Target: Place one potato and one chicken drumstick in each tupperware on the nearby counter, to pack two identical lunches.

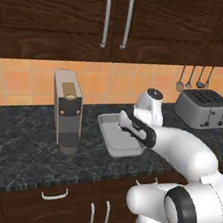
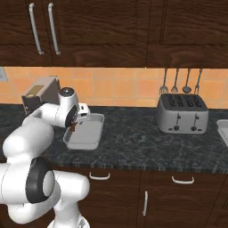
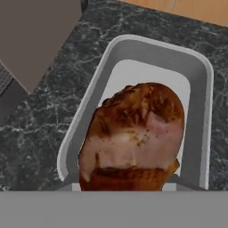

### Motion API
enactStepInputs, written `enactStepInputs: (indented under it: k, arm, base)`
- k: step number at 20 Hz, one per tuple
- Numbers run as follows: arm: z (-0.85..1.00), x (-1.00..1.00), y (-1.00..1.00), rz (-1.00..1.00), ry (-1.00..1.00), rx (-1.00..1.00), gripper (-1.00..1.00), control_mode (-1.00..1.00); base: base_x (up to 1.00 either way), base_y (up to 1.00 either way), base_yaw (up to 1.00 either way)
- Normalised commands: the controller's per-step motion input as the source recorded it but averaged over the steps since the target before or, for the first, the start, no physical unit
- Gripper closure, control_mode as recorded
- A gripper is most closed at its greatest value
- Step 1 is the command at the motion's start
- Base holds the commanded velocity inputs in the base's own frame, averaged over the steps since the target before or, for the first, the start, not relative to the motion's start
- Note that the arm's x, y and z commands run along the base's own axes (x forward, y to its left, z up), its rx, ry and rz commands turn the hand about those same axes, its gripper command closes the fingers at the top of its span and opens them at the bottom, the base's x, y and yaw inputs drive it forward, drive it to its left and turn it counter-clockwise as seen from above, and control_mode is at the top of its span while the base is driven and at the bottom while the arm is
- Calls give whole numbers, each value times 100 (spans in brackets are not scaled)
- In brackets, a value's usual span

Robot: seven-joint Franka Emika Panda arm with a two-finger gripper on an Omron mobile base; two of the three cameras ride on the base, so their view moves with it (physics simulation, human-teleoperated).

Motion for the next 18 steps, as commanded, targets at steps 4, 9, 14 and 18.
enactStepInputs:
  k: [4, 9, 14, 18]
  arm:
    - [-54, 99, 0, 1, 3, 0, 100, -100]
    - [-69, 93, 0, 1, 5, 0, 100, -100]
    - [-47, 64, 3, 0, 3, 0, -100, -100]
    - [-50, 41, 1, -1, 1, 0, -100, -100]
  base:
    - [0, 0, 0]
    - [0, 0, 0]
    - [0, 0, 0]
    - [0, 0, 0]
